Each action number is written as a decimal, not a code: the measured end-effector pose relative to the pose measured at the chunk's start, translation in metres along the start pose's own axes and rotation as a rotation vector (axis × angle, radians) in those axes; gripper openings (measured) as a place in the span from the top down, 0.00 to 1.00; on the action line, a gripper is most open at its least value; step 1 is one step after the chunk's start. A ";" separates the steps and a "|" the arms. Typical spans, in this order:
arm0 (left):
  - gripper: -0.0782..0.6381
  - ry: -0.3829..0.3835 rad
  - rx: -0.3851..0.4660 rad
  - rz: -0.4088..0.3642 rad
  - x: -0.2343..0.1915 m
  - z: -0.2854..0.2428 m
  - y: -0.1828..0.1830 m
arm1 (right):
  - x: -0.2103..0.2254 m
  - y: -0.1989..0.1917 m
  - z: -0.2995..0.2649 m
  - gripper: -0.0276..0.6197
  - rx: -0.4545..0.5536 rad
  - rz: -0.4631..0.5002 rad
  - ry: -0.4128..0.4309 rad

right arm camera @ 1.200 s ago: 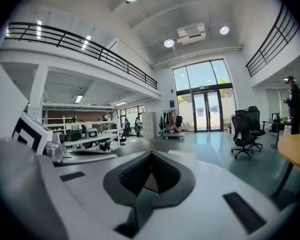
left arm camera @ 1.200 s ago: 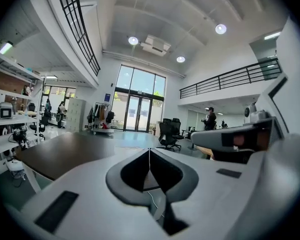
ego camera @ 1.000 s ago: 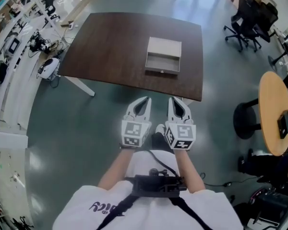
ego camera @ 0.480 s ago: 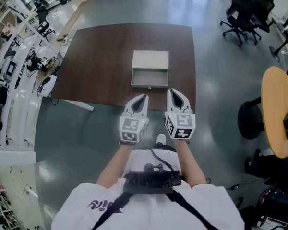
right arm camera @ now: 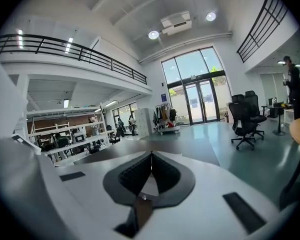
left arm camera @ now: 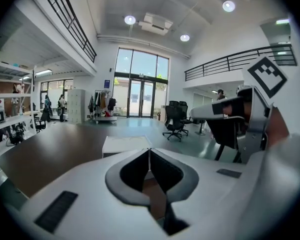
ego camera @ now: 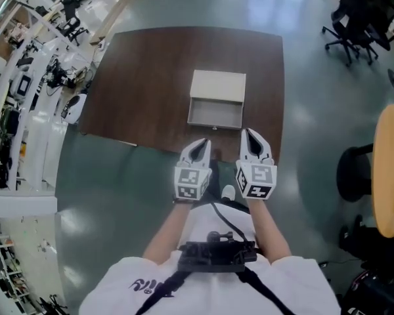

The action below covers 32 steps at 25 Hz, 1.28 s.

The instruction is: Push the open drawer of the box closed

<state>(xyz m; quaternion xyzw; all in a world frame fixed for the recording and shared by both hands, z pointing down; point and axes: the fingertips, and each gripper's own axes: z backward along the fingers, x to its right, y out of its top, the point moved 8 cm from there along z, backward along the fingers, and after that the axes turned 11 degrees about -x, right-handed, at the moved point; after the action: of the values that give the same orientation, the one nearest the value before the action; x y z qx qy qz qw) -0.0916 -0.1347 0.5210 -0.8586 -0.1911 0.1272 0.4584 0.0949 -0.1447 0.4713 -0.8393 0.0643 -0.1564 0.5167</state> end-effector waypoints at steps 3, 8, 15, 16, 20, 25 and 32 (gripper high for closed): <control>0.87 -0.004 -0.044 -0.004 -0.009 -0.022 -0.004 | 0.005 -0.006 -0.021 0.95 -0.028 0.000 0.005; 0.87 -0.052 -0.107 0.022 -0.013 -0.054 -0.020 | 0.017 -0.023 -0.045 0.95 -0.098 -0.023 0.007; 0.87 -0.070 -0.237 0.037 -0.030 -0.090 -0.051 | 0.017 -0.033 -0.079 0.95 -0.175 -0.024 0.010; 0.87 -0.070 -0.272 0.030 -0.030 -0.096 -0.056 | 0.019 -0.034 -0.083 0.95 -0.184 -0.024 0.008; 0.87 -0.072 -0.353 0.046 -0.037 -0.117 -0.071 | 0.019 -0.039 -0.100 0.95 -0.222 -0.024 0.005; 0.75 -0.092 -0.398 0.078 -0.042 -0.144 -0.078 | 0.025 -0.043 -0.121 0.95 -0.264 -0.014 0.011; 0.75 -0.080 -0.450 0.090 -0.054 -0.172 -0.084 | 0.028 -0.043 -0.145 0.95 -0.293 -0.006 0.007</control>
<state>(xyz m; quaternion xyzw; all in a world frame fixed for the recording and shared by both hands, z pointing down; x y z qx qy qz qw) -0.0899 -0.2435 0.6879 -0.9410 -0.1945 0.1357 0.2413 0.0713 -0.2558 0.5754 -0.9054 0.0857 -0.1496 0.3880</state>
